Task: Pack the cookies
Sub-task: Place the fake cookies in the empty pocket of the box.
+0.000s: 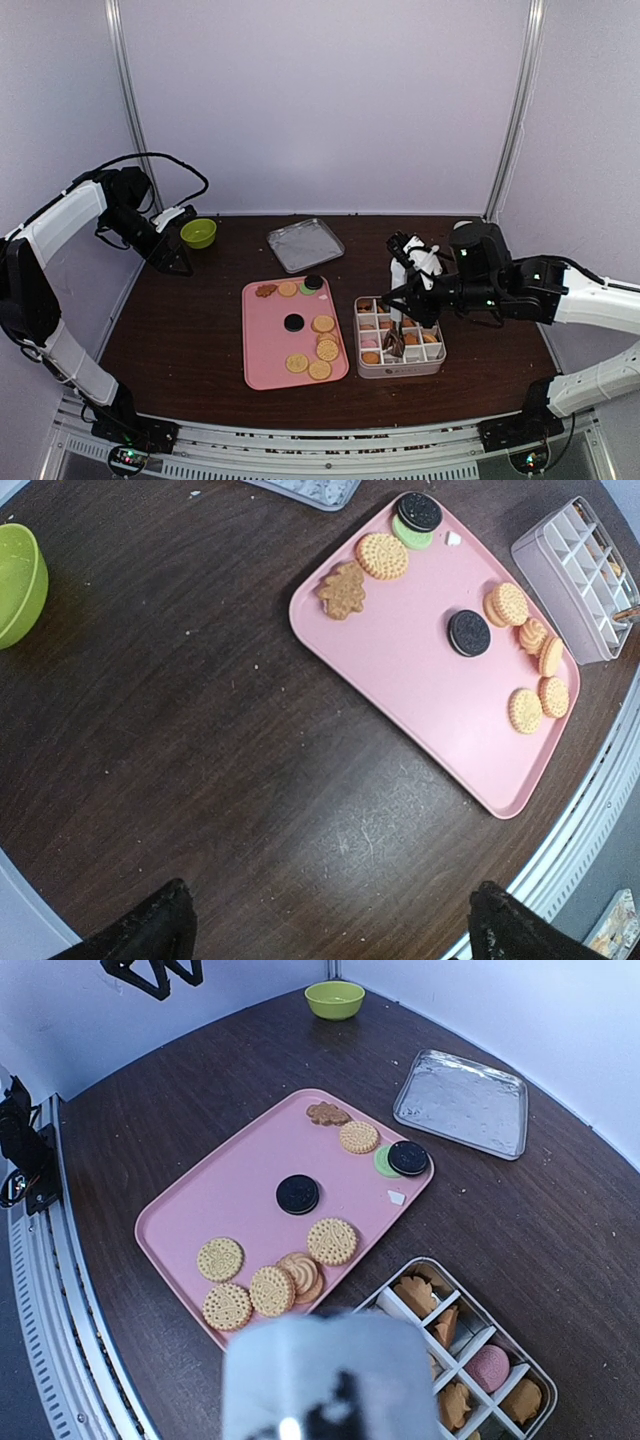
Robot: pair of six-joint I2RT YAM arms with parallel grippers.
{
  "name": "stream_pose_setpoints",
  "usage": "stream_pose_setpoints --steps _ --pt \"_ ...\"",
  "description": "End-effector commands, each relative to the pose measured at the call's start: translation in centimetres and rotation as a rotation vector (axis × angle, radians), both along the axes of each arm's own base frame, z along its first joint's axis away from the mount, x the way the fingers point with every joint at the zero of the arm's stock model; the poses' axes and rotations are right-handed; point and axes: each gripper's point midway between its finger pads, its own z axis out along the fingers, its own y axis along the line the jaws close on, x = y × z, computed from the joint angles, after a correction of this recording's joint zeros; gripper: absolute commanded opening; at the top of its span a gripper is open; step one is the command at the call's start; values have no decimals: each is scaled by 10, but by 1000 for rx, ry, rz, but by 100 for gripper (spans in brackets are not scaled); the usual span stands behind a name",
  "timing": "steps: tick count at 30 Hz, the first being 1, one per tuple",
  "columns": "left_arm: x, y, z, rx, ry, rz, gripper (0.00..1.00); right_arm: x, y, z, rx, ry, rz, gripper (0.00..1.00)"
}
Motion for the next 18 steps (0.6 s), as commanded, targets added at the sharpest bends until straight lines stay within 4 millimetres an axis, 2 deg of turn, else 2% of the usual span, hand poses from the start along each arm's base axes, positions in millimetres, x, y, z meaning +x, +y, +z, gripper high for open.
stream_pose_setpoints --steps 1,6,11,18 --pt "6 -5 11 -24 -34 -9 98 0 -2 3 15 -14 4 0" --pt "5 -3 11 -18 -37 -7 98 3 -1 0 3 -28 2 0" --pt "4 -3 9 -11 -36 -9 98 8 -3 1 -11 -58 -18 11" --pt "5 -3 10 -12 -38 -9 98 10 0 8 -11 -129 -42 12"
